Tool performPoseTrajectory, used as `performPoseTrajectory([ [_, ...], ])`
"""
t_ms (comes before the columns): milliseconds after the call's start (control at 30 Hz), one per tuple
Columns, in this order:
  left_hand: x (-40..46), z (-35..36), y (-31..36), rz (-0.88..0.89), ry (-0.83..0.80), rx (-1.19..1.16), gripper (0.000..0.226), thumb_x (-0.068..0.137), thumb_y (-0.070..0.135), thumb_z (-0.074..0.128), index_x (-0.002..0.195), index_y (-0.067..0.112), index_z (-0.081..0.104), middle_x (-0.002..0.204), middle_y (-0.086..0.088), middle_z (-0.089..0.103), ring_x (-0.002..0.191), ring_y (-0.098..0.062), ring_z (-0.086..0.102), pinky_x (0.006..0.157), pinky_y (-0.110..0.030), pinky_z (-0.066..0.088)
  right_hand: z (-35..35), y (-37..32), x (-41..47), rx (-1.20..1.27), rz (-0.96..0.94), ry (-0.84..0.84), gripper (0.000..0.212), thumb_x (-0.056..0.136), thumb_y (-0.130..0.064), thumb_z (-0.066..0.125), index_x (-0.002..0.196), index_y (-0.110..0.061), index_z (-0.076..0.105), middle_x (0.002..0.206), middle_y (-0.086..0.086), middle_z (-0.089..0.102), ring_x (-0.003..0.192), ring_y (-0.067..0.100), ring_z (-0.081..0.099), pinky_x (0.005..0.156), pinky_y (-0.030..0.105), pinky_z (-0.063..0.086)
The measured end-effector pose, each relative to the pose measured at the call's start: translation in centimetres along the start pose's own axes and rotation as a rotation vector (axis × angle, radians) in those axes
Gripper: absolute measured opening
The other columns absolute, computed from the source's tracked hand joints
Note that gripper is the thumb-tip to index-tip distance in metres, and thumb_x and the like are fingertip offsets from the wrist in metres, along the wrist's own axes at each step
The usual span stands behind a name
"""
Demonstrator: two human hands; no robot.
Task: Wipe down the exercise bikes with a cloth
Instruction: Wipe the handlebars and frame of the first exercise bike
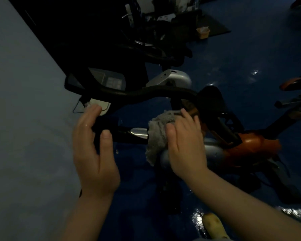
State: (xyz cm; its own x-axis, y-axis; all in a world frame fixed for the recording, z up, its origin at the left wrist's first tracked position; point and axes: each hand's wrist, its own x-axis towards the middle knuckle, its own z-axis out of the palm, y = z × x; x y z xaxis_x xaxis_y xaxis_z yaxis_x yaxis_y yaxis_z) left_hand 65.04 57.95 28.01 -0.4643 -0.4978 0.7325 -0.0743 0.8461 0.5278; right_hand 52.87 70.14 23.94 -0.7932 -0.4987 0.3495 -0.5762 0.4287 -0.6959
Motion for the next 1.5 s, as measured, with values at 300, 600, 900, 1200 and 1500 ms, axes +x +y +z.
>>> performPoseTrajectory([
  [300,0.0,-1.1,0.4,-0.261,-0.018,-0.41,0.05,0.099,0.032,0.03,0.142,0.01,0.042,0.145,0.009,0.046,0.135,-0.004,0.04,0.106,-0.014,0.034,2.6,-7.8,2.2,-0.237,-0.306,-0.01,0.037,0.092,-0.057,0.029,0.104,-0.024,0.042,0.071,0.004,0.064,0.05,0.026,0.056,0.042,0.026,0.028],
  [600,-0.4,-1.0,0.9,-0.303,-0.037,-0.571,0.046,0.1,0.037,0.028,0.145,0.031,0.022,0.147,0.03,0.034,0.139,0.004,0.03,0.105,-0.009,0.03,4.4,-12.8,2.7,0.236,-0.269,-0.009,0.034,0.095,-0.051,0.023,0.104,-0.033,0.05,0.079,-0.009,0.059,0.066,0.013,0.058,0.054,0.032,0.045],
  [900,0.4,0.0,0.3,0.126,-0.17,-0.039,0.055,0.101,0.035,0.024,0.145,0.003,0.03,0.152,-0.006,0.035,0.144,-0.023,0.025,0.117,-0.052,0.017,3.3,-5.1,1.9,-0.199,-0.559,0.153,0.047,0.091,-0.043,0.039,0.119,-0.011,0.058,0.071,0.006,0.06,0.052,0.022,0.056,0.041,0.028,0.04],
  [1200,1.3,1.4,-0.3,0.297,-0.257,0.492,0.036,0.094,0.031,0.046,0.124,0.021,0.062,0.149,-0.006,0.042,0.142,-0.027,0.019,0.115,-0.044,-0.011,0.3,2.9,3.4,0.028,-0.51,0.073,0.055,0.1,-0.037,0.021,0.087,0.001,0.058,0.08,0.019,0.06,0.072,0.029,0.056,0.067,0.039,0.043],
  [1500,0.6,2.4,0.9,0.159,-0.39,0.352,0.039,0.095,0.031,0.039,0.124,0.018,0.062,0.147,-0.004,0.044,0.142,-0.022,0.023,0.106,-0.071,0.016,4.1,-6.0,-0.1,0.626,0.647,0.302,0.06,0.097,-0.04,0.039,0.147,-0.024,0.01,0.154,-0.002,0.008,0.132,0.017,0.029,0.099,0.023,0.026],
])
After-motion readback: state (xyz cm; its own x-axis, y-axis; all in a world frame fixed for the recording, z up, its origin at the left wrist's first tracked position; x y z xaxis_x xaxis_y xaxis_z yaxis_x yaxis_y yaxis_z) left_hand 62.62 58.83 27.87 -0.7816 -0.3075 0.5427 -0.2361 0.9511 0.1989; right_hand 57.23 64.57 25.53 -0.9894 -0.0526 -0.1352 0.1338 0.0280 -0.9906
